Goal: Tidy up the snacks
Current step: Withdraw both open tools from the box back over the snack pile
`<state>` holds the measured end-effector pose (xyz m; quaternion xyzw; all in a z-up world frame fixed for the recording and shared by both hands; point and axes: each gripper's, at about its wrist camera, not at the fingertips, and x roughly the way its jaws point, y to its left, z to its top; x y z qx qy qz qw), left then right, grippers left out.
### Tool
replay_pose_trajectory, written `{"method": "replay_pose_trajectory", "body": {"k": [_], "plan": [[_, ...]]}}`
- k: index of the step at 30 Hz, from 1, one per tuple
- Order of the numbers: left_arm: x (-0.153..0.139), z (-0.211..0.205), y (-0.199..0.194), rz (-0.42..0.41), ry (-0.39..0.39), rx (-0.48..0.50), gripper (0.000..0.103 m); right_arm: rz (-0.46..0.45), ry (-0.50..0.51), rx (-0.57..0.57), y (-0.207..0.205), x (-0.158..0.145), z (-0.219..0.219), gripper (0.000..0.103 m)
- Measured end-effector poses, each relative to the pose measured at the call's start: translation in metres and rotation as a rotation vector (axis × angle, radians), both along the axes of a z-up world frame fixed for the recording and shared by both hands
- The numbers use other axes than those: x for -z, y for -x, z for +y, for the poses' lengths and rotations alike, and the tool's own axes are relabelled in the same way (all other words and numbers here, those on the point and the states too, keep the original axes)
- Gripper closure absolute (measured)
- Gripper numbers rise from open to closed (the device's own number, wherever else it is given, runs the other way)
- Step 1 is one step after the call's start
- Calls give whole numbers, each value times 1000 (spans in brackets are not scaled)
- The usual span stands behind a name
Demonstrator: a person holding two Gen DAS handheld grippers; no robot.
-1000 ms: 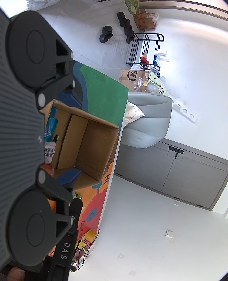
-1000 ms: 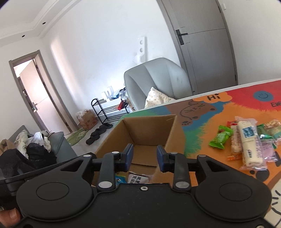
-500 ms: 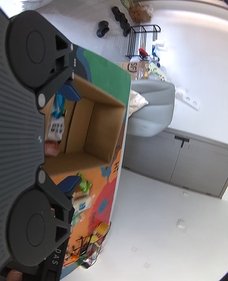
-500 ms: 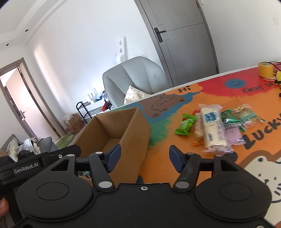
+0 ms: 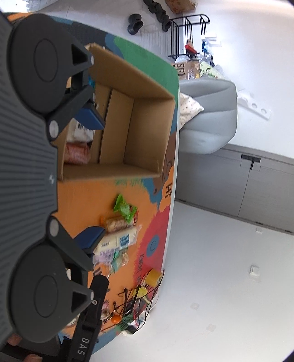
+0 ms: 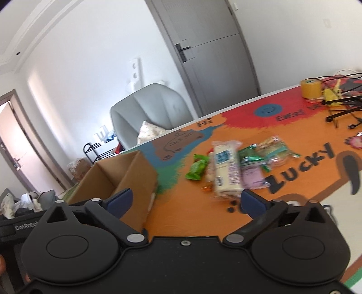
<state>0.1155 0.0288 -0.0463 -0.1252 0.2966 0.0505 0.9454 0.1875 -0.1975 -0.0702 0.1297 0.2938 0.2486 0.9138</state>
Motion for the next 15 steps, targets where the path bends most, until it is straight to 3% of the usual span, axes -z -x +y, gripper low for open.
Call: {"method": "replay_pose_trajectory", "body": {"k": [15], "plan": [[5, -61, -37, -13, -10, 123, 12, 23, -24, 119, -19, 19, -68, 1]]}}
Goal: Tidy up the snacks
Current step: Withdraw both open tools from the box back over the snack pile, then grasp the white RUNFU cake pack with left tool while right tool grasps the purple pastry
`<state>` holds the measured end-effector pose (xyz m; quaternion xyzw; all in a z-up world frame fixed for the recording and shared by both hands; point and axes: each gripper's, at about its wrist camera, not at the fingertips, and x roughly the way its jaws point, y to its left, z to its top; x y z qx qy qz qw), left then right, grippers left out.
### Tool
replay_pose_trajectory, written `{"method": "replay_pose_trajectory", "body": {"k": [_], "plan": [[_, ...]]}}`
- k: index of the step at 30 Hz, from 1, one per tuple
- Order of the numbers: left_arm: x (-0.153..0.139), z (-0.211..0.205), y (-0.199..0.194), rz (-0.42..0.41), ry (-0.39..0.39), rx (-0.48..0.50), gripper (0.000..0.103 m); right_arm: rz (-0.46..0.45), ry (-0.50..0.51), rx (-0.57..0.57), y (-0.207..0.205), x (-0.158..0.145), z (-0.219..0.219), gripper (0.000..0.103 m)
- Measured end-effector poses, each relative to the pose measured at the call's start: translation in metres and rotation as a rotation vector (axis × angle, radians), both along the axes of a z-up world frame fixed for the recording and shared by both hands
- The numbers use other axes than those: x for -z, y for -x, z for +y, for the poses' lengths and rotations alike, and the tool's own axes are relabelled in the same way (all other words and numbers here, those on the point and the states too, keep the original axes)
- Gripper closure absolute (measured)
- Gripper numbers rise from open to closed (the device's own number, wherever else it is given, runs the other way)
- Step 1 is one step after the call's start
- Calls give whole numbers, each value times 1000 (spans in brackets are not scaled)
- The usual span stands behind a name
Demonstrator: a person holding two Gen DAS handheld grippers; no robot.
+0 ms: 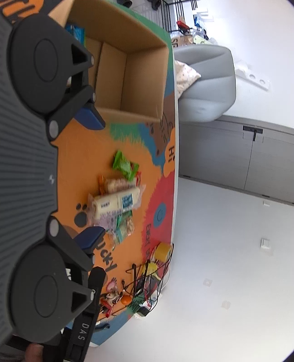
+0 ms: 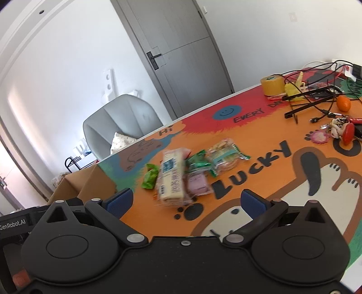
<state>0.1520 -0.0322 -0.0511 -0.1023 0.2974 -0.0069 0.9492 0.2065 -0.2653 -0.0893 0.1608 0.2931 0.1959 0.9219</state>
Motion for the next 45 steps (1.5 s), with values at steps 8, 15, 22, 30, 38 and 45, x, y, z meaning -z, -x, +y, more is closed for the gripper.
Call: {"method": "replay_pose_trajectory", "body": {"k": [8, 15, 22, 30, 38, 45], "plan": [[13, -21, -25, -3, -2, 38, 17, 28, -23, 2, -17, 18, -13, 31], [27, -30, -48, 29, 13, 56, 34, 68, -55, -25, -38, 33, -13, 48], [40, -36, -73, 59, 24, 58, 39, 100, -75, -45, -65, 46, -6, 55], [50, -36, -99, 86, 35, 35, 43, 134, -98, -56, -93, 57, 2, 56], [56, -34, -116, 90, 48, -13, 43, 168, -104, -86, -113, 70, 12, 58], [66, -44, -128, 125, 46, 8, 43, 176, -110, -130, -113, 77, 13, 79]]}}
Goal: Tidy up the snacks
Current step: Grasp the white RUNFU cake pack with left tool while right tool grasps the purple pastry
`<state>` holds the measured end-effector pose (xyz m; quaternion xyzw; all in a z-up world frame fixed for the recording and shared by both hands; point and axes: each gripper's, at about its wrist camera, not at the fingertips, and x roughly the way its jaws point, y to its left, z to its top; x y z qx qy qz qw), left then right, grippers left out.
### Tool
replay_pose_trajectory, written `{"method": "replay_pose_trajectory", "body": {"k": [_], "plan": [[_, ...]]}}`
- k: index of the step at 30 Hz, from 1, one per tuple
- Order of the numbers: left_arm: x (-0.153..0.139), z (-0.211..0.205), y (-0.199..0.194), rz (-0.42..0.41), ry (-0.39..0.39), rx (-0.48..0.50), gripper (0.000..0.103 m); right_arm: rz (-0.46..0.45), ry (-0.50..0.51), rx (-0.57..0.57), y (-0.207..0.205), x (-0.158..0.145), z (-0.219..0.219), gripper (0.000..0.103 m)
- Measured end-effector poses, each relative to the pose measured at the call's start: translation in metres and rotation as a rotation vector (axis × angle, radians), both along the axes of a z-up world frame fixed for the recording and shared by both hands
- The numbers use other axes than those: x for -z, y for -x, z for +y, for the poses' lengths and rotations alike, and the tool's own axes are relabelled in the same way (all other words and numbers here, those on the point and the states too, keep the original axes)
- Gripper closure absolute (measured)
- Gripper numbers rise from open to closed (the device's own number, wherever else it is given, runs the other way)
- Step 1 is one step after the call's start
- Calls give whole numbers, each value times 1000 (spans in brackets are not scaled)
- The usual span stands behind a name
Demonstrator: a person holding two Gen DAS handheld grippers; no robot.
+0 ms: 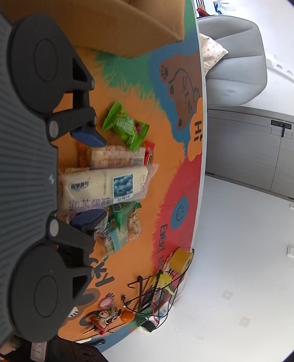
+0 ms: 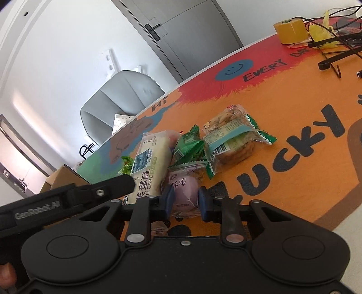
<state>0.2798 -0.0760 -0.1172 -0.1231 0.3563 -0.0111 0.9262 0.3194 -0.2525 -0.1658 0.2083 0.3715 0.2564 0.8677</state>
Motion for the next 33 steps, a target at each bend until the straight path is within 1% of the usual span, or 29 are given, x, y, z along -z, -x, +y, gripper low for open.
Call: {"method": "replay_pose_trajectory", "body": {"k": [10, 14, 17, 20, 21, 22, 23, 24, 25, 27, 29, 33], "plan": [[9, -25, -8, 17, -34, 41, 42, -1, 8, 51, 10, -2, -30, 80], [14, -34, -9, 26, -83, 38, 42, -2, 20, 69, 15, -3, -39, 80], [21, -36, -11, 51, -112, 30, 42, -4, 38, 83, 18, -5, -43, 80], [30, -34, -13, 91, -110, 31, 43, -9, 58, 102, 22, -7, -46, 78], [32, -34, -11, 81, -116, 36, 44, -9, 59, 108, 23, -7, -47, 75], [33, -35, -9, 75, -130, 44, 46, -15, 62, 115, 24, -7, -47, 75], [33, -35, -8, 70, -141, 47, 49, -24, 64, 120, 25, -8, -48, 72], [32, -34, -7, 68, -143, 42, 60, -28, 67, 122, 25, -8, -47, 67], [32, -31, -6, 69, -137, 34, 65, -29, 74, 122, 25, -8, -45, 64], [31, -26, -4, 71, -107, 34, 69, -38, 91, 120, 25, -8, -39, 58], [29, -21, -1, 70, -94, 38, 70, -50, 113, 117, 24, -9, -33, 52], [24, -15, 7, 64, -73, 35, 74, -66, 142, 110, 23, -10, -22, 46]]}}
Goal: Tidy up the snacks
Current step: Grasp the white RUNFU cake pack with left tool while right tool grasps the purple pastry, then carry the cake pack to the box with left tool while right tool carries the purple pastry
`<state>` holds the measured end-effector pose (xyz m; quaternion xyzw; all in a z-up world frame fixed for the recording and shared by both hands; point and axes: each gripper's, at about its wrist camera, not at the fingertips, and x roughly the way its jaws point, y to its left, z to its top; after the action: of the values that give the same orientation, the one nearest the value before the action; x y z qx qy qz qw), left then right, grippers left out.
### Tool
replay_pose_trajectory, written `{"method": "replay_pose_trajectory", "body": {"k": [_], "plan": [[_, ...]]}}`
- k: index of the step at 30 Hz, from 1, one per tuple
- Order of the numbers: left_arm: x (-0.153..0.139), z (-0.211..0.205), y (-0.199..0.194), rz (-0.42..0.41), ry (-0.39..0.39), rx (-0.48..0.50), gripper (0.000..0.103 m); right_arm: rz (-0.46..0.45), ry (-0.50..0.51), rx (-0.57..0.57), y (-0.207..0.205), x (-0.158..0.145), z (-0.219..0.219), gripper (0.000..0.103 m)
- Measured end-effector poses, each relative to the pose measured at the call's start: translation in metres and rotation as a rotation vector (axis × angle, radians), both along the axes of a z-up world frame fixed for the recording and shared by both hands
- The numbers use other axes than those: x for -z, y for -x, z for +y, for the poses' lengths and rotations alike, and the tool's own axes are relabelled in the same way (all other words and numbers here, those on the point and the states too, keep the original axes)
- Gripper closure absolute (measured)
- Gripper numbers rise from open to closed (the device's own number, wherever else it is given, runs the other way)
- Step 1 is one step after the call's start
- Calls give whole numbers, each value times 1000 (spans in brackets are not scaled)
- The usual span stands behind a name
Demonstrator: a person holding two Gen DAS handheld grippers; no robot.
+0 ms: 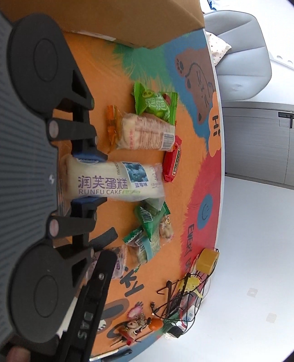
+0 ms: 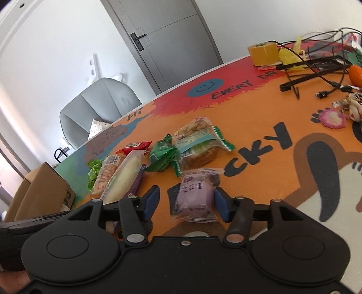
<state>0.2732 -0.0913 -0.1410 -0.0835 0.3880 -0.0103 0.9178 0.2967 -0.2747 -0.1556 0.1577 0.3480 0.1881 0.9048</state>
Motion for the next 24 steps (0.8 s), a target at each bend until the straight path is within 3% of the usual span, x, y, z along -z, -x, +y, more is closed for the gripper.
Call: {"method": "replay_pose_trajectory", "body": {"k": [8, 10, 11, 12, 24], "plan": [[-4, 8, 11, 7, 29, -6, 76, -36, 89, -1, 1, 0, 19, 42], [-5, 9, 13, 12, 35, -3, 76, -41, 117, -2, 3, 0, 23, 51], [-5, 9, 14, 14, 36, -3, 76, -42, 133, -4, 4, 0, 25, 62], [-4, 9, 15, 16, 36, -2, 76, -41, 143, -6, 5, 0, 25, 66], [-7, 10, 39, 22, 48, 0, 76, -10, 87, -20, 33, -1, 14, 69]]}}
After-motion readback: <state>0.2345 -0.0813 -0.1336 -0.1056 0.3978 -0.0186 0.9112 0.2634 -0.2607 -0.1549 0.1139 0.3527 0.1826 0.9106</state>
